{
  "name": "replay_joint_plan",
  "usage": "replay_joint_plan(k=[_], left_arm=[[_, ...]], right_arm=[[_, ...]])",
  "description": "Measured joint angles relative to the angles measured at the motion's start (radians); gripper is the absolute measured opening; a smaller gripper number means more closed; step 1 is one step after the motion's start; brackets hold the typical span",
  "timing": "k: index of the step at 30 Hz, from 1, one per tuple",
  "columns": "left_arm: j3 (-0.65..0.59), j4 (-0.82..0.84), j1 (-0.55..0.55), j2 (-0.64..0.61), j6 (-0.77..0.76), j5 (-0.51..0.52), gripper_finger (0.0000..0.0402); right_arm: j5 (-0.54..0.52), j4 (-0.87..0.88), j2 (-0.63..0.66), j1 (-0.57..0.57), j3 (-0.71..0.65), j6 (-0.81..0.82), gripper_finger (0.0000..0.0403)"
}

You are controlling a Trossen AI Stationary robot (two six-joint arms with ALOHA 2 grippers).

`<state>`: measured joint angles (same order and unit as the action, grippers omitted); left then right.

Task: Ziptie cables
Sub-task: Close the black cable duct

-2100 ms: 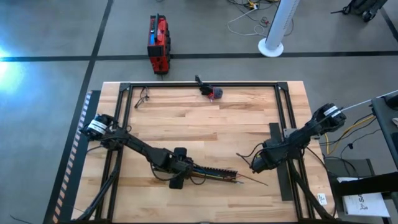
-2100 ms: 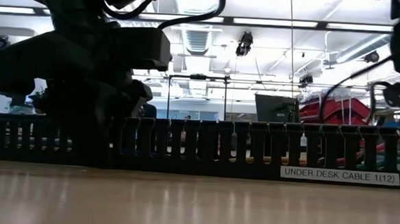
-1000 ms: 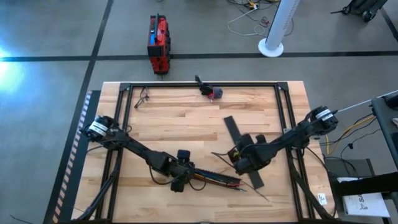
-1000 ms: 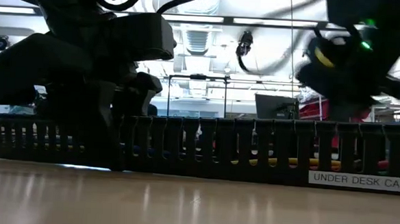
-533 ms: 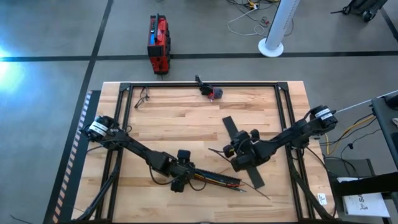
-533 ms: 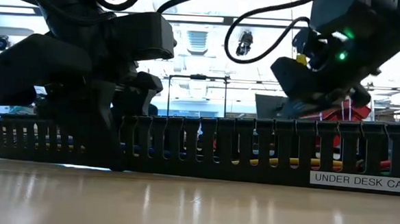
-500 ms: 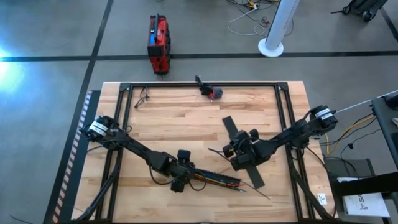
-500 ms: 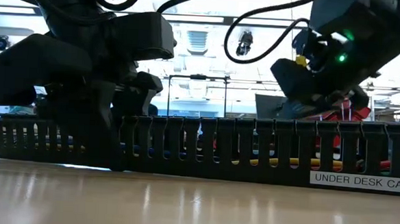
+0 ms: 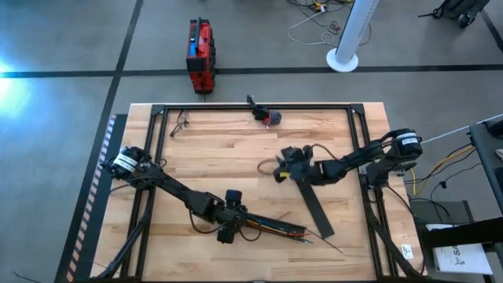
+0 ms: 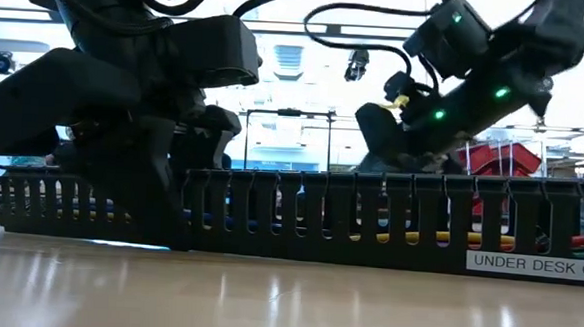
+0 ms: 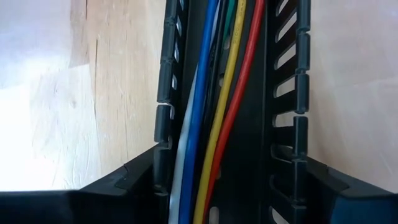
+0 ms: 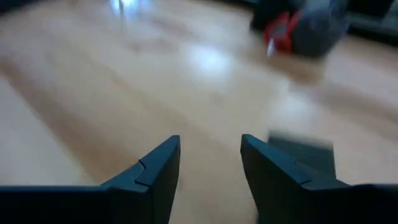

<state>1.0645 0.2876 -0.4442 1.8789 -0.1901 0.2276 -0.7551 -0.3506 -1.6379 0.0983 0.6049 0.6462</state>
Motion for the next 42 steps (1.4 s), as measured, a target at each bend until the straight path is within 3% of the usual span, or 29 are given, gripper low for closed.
replay_joint_plan(k=[4, 11, 19, 22, 27, 35, 42], left_arm=[[0.0, -0.013, 0.0, 0.0, 0.0, 0.001, 0.0237], [0.0, -0.022, 0.001, 0.001, -0.001, 0.002, 0.0237], [0.0, -0.045, 0.002, 0.001, 0.059, 0.002, 0.024], [0.0, -0.041, 0.009, 0.001, 0.059, 0.0, 0.0236], [0.002, -0.03, 0.03, 0.001, 0.046, -0.011, 0.0237], [0.002, -0.026, 0.057, -0.001, 0.067, -0.023, 0.024], [0.0, -0.017, 0.058, -0.001, 0.078, -0.009, 0.0233]], right_arm=[[-0.01, -0.168, 0.0, -0.076, -0.066, -0.104, 0.0172], [-0.016, -0.171, -0.001, -0.083, -0.093, -0.114, 0.0229], [-0.09, -0.037, -0.028, -0.08, -0.126, 0.087, 0.0323], [-0.095, -0.104, -0.072, -0.066, -0.123, 0.016, 0.0343], [-0.061, -0.141, -0.163, -0.037, -0.116, -0.001, 0.0348], [-0.198, -0.191, -0.318, 0.037, -0.101, 0.15, 0.0346], [-0.237, -0.164, -0.314, 0.114, -0.1, 0.182, 0.0301]])
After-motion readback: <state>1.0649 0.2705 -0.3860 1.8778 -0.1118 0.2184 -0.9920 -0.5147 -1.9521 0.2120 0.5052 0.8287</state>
